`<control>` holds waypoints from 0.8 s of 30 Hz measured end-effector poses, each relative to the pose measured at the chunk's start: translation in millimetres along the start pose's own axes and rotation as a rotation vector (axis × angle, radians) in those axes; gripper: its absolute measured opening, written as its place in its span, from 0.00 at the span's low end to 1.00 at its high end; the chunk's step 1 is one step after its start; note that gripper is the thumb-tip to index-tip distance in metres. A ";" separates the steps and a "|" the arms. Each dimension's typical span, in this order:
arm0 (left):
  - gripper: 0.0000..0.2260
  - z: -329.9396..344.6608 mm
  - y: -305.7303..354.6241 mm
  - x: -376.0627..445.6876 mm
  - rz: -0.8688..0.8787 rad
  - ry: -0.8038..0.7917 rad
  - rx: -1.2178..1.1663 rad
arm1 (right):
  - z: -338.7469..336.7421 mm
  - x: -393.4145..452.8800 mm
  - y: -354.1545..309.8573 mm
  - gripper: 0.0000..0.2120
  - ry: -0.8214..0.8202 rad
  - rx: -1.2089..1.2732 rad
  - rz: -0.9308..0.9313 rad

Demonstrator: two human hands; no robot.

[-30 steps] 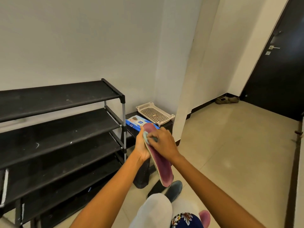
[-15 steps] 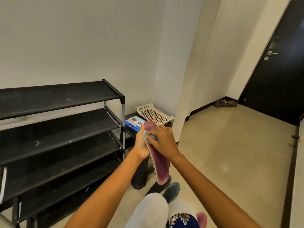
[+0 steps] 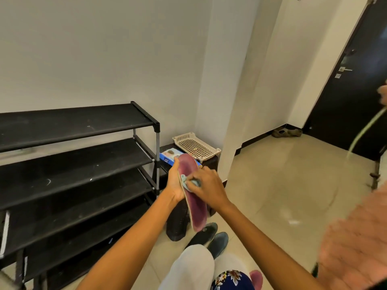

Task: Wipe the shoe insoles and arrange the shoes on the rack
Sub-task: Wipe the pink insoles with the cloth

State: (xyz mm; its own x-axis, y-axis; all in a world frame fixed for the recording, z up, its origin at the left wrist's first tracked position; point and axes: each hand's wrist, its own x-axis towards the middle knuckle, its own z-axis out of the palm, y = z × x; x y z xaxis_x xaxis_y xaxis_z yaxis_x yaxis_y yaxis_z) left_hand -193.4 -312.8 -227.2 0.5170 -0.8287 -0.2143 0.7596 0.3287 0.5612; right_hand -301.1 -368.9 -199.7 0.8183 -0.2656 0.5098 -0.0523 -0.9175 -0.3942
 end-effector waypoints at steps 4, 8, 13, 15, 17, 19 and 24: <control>0.30 11.4 -3.7 -4.5 0.015 -0.057 0.013 | -3.0 21.1 5.9 0.10 0.165 0.028 0.276; 0.28 8.1 4.0 -4.8 0.051 -0.006 0.057 | 6.6 22.2 -3.2 0.10 0.076 -0.065 0.230; 0.30 -14.7 19.1 -16.3 0.058 0.058 0.015 | 18.3 4.9 -11.9 0.08 -0.074 0.008 -0.018; 0.33 -19.1 22.2 -20.7 0.075 0.058 0.002 | 20.3 16.0 -13.5 0.08 0.040 0.061 0.081; 0.33 -19.9 27.9 -27.2 0.106 0.054 0.016 | 22.2 30.9 -19.1 0.08 0.104 0.119 0.236; 0.31 -23.4 39.5 -33.7 0.144 0.050 -0.007 | 31.7 40.2 -30.6 0.09 0.070 0.085 0.209; 0.30 -54.6 73.7 -52.1 0.215 0.100 0.008 | 65.1 33.9 -73.8 0.06 -0.004 0.027 -0.050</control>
State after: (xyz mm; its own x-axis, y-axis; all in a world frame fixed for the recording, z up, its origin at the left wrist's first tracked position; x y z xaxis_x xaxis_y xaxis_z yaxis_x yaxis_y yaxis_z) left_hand -142.8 -220.7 -218.2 0.7032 -0.6909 -0.1677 0.6251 0.4885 0.6087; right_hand -232.3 -291.0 -203.1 0.8218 -0.2181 0.5264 0.0047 -0.9212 -0.3890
